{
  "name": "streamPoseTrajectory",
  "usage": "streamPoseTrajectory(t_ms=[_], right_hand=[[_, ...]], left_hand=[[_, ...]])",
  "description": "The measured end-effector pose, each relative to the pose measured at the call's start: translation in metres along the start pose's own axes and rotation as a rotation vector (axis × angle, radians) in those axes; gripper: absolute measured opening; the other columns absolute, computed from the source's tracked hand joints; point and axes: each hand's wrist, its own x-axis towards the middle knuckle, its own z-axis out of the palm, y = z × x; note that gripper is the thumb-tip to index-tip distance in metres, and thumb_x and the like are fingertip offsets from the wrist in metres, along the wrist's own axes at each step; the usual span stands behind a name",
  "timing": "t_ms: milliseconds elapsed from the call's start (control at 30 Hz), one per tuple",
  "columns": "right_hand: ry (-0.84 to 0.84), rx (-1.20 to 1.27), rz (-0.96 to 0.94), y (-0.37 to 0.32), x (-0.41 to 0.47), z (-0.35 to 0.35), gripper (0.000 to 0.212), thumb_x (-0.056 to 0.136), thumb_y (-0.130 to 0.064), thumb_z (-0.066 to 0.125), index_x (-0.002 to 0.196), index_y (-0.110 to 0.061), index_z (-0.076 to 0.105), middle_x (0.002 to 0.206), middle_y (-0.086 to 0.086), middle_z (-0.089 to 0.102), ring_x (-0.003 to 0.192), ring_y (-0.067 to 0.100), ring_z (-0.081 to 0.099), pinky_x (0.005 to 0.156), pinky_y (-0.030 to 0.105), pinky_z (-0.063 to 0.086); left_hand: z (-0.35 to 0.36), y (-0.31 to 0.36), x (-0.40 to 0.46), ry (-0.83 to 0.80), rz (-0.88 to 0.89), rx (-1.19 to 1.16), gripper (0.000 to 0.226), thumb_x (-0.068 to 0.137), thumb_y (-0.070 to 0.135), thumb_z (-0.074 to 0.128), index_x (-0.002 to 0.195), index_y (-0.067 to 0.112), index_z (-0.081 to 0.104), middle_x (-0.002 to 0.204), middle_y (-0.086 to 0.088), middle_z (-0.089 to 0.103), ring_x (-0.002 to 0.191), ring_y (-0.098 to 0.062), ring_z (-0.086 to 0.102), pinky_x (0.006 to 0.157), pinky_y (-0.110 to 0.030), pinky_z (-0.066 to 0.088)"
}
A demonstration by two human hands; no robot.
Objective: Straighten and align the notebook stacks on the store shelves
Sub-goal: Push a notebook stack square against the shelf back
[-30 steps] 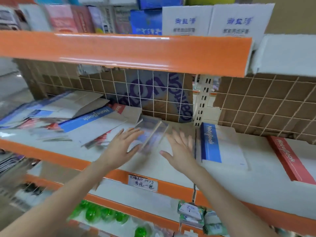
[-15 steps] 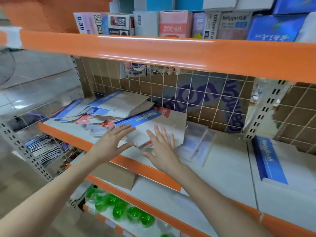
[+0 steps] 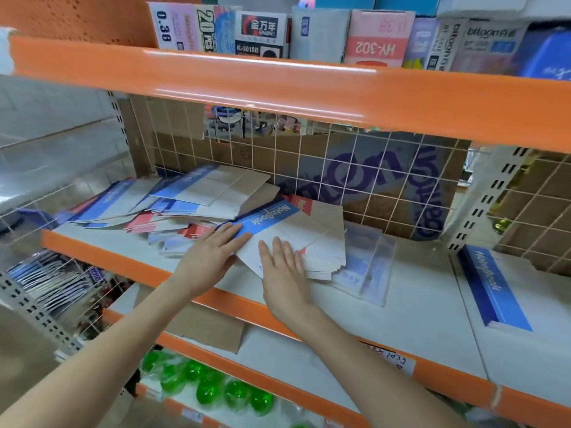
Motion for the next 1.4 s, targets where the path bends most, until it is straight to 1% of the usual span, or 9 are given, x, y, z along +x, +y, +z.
streamPoseTrajectory(t_ms=[200,467,533,633,900,1033,1233,1333,1400], right_hand=[[0.019,0.032,-0.085,0.020,-0.008,-0.003,0.073,0.092,0.003,0.038,0.152,-0.020,0.003,0.159,0.011,0.000,0.146,0.025,-0.002,0.117,0.036,-0.007],[0.043,0.133,-0.117,0.075,-0.034,-0.025,0.075,0.086,0.016,0.030,0.149,-0.024,0.026,0.157,0.007,0.021,0.145,0.018,0.015,0.115,0.024,0.000],[0.049,0.146,-0.102,0.088,-0.041,-0.031,0.070,0.088,0.013,0.030,0.148,-0.023,0.030,0.156,0.007,0.024,0.145,0.018,0.018,0.114,0.022,0.002],[0.044,0.151,-0.053,0.110,-0.049,-0.038,0.066,0.090,0.012,0.029,0.148,-0.021,0.031,0.156,0.007,0.025,0.144,0.018,0.019,0.113,0.022,0.006],[-0.082,0.044,-0.025,0.133,-0.066,-0.037,0.063,0.099,-0.034,0.043,0.151,-0.014,0.015,0.157,0.011,0.013,0.145,0.022,0.009,0.116,0.034,0.001],[-0.098,0.027,-0.031,0.134,-0.068,-0.035,0.052,0.105,-0.022,0.029,0.152,-0.012,0.009,0.159,0.013,0.005,0.147,0.023,0.002,0.116,0.033,-0.002],[-0.017,0.066,-0.109,0.141,-0.079,-0.045,0.058,0.096,0.004,0.028,0.151,-0.009,0.015,0.158,0.012,0.014,0.145,0.022,0.010,0.116,0.029,0.001],[0.018,0.072,-0.123,0.155,-0.087,-0.051,0.065,0.092,0.009,0.032,0.151,-0.011,0.015,0.158,0.010,0.014,0.145,0.020,0.010,0.115,0.026,0.002],[0.058,0.085,-0.108,0.169,-0.094,-0.056,0.067,0.091,0.010,0.035,0.151,-0.012,0.015,0.158,0.008,0.015,0.145,0.017,0.010,0.115,0.025,0.005]], left_hand=[[0.000,0.015,0.002,0.127,0.076,0.096,0.053,0.069,-0.009,0.075,0.120,0.004,0.064,0.124,-0.021,0.060,0.113,-0.042,0.057,0.095,-0.059,0.040],[-0.004,0.061,0.009,0.047,0.287,0.218,0.065,0.050,-0.008,0.085,0.112,0.006,0.069,0.112,-0.012,0.068,0.099,-0.030,0.067,0.076,-0.051,0.054],[-0.002,0.073,0.011,0.041,0.362,0.235,0.030,0.085,0.010,0.066,0.114,0.008,0.068,0.115,-0.010,0.067,0.101,-0.028,0.066,0.077,-0.048,0.054],[-0.004,0.092,0.017,-0.078,0.354,0.247,0.070,0.102,0.036,0.004,0.115,0.010,0.068,0.116,-0.008,0.067,0.102,-0.024,0.066,0.077,-0.043,0.056],[0.008,0.136,0.025,-0.205,0.218,0.228,0.059,0.098,0.045,0.019,0.130,0.011,0.055,0.136,-0.010,0.051,0.122,-0.028,0.053,0.098,-0.044,0.045],[0.011,0.144,0.024,-0.233,0.149,0.192,0.098,0.083,0.062,-0.020,0.139,0.014,0.045,0.145,-0.008,0.040,0.133,-0.027,0.042,0.109,-0.042,0.034],[0.009,0.165,0.017,0.027,0.233,0.255,0.028,0.097,0.016,0.046,0.107,0.007,0.071,0.109,-0.011,0.069,0.096,-0.029,0.068,0.074,-0.044,0.057],[0.011,0.175,0.026,0.082,0.245,0.226,0.074,0.036,-0.019,0.082,0.105,0.005,0.072,0.105,-0.012,0.070,0.093,-0.030,0.069,0.070,-0.046,0.057],[0.007,0.191,0.035,0.138,0.275,0.207,0.077,0.031,-0.019,0.083,0.103,0.003,0.072,0.102,-0.013,0.071,0.089,-0.032,0.070,0.068,-0.048,0.057]])
